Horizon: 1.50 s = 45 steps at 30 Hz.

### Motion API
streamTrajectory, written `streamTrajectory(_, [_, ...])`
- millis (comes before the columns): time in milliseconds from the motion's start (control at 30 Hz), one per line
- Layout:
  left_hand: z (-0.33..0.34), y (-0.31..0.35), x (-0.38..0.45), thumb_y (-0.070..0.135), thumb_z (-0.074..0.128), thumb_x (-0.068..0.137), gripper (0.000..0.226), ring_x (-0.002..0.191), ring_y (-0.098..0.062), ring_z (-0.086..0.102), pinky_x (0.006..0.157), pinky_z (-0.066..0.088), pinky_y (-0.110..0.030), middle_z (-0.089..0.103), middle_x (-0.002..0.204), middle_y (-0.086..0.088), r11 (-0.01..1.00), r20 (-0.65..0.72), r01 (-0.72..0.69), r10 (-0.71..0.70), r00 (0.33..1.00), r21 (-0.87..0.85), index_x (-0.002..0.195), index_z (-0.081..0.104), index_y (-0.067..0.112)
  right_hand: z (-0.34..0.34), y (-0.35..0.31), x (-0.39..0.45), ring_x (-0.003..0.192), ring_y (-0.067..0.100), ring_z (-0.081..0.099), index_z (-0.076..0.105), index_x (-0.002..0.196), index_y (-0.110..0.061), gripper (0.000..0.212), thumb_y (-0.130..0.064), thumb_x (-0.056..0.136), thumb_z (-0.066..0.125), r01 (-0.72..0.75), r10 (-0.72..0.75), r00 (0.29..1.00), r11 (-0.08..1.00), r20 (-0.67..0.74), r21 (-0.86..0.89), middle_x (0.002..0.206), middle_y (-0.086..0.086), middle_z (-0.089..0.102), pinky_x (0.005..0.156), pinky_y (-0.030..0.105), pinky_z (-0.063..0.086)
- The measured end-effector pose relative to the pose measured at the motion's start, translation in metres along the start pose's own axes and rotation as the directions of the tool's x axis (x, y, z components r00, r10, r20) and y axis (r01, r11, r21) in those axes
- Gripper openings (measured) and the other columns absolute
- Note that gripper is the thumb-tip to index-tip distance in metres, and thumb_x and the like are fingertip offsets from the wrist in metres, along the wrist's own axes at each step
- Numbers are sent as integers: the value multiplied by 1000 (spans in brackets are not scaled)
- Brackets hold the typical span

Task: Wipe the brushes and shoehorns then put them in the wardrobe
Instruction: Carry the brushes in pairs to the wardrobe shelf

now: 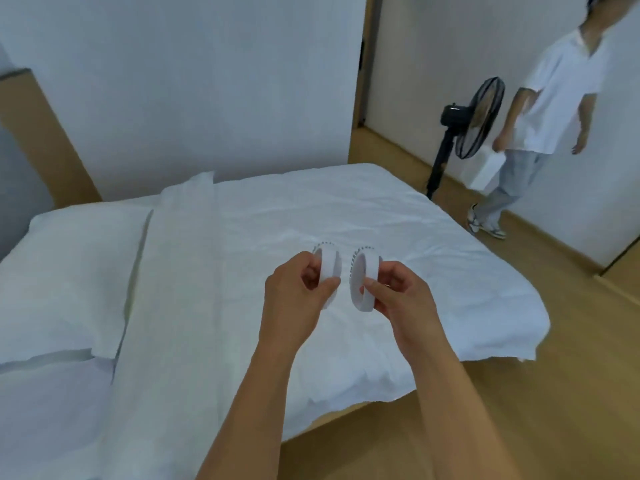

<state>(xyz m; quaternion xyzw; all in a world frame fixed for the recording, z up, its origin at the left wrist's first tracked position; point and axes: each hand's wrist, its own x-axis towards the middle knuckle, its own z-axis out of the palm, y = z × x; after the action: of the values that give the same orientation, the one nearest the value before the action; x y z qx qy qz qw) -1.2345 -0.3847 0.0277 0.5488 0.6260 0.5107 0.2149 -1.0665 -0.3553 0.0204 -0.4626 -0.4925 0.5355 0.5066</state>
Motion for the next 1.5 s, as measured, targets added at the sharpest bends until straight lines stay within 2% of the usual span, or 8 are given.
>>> streamTrajectory(133, [56,11,26,24,78,76,17,65,-2,59,57,43,-10,64,69,15,998,144,-28,36,989,-59,74,62,25,-47,4,21,90,28,69,72,98,-10,16,1,88,67,-8,9,990,1000,-137,9,96,15,73,89,49,56])
streamTrajectory(467, [186,39,132,27,78,77,19,65,-11,60,63,51,-32,64,68,7,977,414,-135,192,890,-162,74,61,20,-133,-9,103,89,26,69,73,96,-13,17,1,87,68,28,-35,891,999,-453,-21,95,14,74,86,48,57])
streamTrajectory(633, [251,68,170,27,78,78,17,71,-2,62,58,44,-9,65,71,15,944,513,-214,318,797,-252,76,62,25,-179,-20,128,88,28,69,73,98,-11,17,1,87,69,49,-52,801,999,-597,-21,95,17,74,81,43,57])
streamTrajectory(833, [335,101,180,25,78,79,16,76,4,62,61,44,-5,65,78,23,900,612,-231,424,668,-371,78,62,28,-246,-23,128,79,17,71,76,87,-27,26,-1,87,69,77,-78,686,996,-723,-35,88,5,76,64,21,53])
streamTrajectory(1000, [415,131,170,26,77,80,16,75,1,62,60,45,-7,65,77,22,873,655,-238,479,584,-426,77,61,29,-319,-21,130,77,15,70,75,90,-26,17,-13,80,71,81,-81,615,996,-785,-40,88,4,76,62,21,52])
streamTrajectory(1167, [503,175,150,24,75,80,15,71,1,61,57,43,-6,65,73,18,873,680,-218,478,556,-436,77,61,27,-415,-27,132,84,23,71,75,94,-23,18,-11,82,71,103,-90,595,994,-799,-35,92,7,76,78,44,55])
streamTrajectory(1367, [602,247,130,28,74,82,14,68,2,59,55,41,-6,62,71,16,892,710,-174,440,551,-418,80,60,27,-539,-53,137,93,24,71,75,95,-27,21,-9,84,71,100,-92,586,994,-805,-41,96,5,76,90,52,54])
streamTrajectory(1500, [658,274,123,30,74,82,13,70,-3,62,59,49,-17,66,75,13,899,730,-145,422,537,-413,83,61,29,-599,-58,143,98,28,70,73,102,-21,22,-12,82,73,90,-81,564,995,-822,-37,98,6,75,92,55,53])
